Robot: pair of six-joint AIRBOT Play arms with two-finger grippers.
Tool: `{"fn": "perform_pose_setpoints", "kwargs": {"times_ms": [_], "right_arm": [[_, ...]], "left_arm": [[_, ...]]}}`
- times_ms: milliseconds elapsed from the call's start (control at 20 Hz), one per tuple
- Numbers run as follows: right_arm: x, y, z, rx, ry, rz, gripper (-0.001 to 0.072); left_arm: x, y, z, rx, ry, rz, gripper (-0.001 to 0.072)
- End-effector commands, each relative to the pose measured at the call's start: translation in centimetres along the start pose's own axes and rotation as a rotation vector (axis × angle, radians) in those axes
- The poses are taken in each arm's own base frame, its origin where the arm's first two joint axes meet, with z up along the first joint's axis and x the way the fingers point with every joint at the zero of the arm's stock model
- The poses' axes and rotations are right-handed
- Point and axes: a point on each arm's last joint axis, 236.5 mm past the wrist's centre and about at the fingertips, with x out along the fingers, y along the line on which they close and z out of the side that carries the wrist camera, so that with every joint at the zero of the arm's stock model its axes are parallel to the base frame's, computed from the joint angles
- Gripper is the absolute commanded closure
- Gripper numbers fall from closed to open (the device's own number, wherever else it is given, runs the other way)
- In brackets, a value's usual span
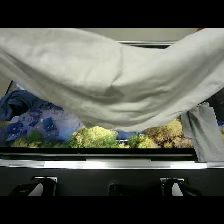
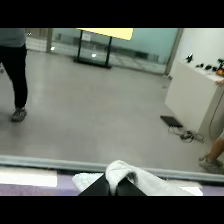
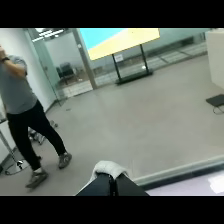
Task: Fold the shirts.
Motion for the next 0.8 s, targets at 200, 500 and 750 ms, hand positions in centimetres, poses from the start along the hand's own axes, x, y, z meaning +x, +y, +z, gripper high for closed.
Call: {"fn": "perform_pose_setpoints", "kwargs": {"times_ms": [200, 500, 750], "right_arm": [[14.8, -11.8, -20.1, 0.358, 0.463, -0.165, 0.0657], [15.0, -12.1, -41.2, 0.686, 1.035, -0.171, 0.0554], [5.8, -8.7, -43.9, 0.486, 1.463, -0.003, 0.0097]], "left_arm": [[8.2, 6.9, -28.5, -0.092, 0.646, 0.104, 0.0678], [4.2, 7.2, -46.1, -0.204, 1.011, 0.125, 0.0678], [4.1, 7.1, -46.5, -0.120, 1.022, 0.077, 0.0677]]}}
